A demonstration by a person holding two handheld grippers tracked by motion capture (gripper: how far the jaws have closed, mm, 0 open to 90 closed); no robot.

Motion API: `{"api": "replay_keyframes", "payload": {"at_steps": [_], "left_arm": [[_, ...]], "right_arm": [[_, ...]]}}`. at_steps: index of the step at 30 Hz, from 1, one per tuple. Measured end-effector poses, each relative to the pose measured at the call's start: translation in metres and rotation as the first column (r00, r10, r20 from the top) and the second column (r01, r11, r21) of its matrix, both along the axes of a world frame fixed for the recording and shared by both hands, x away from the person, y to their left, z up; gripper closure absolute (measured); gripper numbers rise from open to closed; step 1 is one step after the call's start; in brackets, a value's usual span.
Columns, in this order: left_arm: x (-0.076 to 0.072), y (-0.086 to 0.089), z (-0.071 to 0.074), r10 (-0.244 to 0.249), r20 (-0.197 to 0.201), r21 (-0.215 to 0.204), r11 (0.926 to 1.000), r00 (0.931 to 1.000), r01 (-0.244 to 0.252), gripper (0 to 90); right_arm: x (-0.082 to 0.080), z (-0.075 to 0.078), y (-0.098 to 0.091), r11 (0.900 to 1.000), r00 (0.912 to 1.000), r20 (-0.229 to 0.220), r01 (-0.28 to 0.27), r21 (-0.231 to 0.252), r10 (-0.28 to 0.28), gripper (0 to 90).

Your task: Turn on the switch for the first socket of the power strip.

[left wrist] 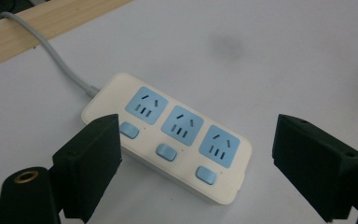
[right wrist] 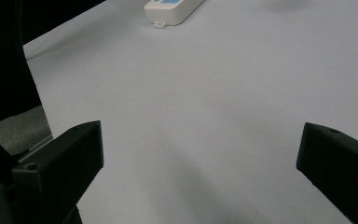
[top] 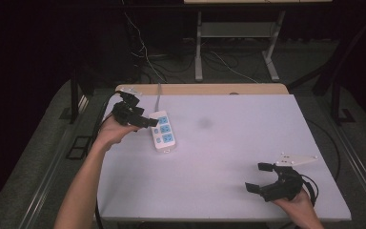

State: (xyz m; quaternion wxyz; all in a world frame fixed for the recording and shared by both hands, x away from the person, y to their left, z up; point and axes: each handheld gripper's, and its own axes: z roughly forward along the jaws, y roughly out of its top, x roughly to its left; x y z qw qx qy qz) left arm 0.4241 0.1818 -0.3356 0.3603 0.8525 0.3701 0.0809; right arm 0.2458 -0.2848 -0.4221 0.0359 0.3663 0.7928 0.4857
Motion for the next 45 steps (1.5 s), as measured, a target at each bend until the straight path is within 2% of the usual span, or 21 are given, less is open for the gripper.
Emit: {"api": "replay_keyframes", "payload": {"at_steps": [3,9,16,21,27,31,34,45], "left_arm": [[0.005,0.001,0.0,0.004,0.0,0.013,0.9999,1.0,-0.004,18.9],[0.012,0.006,-0.003,0.026,0.008,0.009,0.9996,0.9996,-0.026,32.4],[0.018,0.009,-0.008,0.05,0.011,-0.008,0.9987,0.9987,-0.05,48.7],[0.023,0.008,-0.012,0.065,0.012,-0.015,0.9978,0.9978,-0.065,55.0],[0.029,0.008,-0.019,0.083,0.01,-0.028,0.9961,0.9965,-0.083,74.6],[0.033,0.007,-0.024,0.099,0.003,-0.027,0.9947,0.9951,-0.099,84.6],[0.035,0.007,-0.027,0.115,0.008,-0.027,0.993,0.9933,-0.115,88.9],[0.045,0.01,-0.042,0.161,-0.013,-0.043,0.986,0.9869,-0.161,89.1]], "right_arm": [[0.0,0.0,0.0,1.0,1.0,0.001,0.001,-0.001,-0.001,0.1],[0.0,0.0,-0.001,1.0,1.0,-0.002,0.006,0.003,-0.006,0.1],[0.0,-0.001,0.0,1.0,1.0,-0.005,0.004,-0.003,-0.004,0.1],[0.001,-0.001,0.0,1.0,1.0,-0.005,0.004,-0.005,-0.004,0.1],[0.001,-0.001,0.0,1.0,1.0,-0.004,0.006,-0.008,-0.006,0.1],[0.001,-0.001,0.0,0.9999,1.0,-0.003,0.006,-0.009,-0.006,0.1],[0.001,-0.001,0.0,0.9999,1.0,-0.002,0.006,-0.01,-0.006,0.1],[0.001,-0.002,-0.001,0.9999,1.0,-0.001,0.005,-0.013,-0.005,0.1]]}}
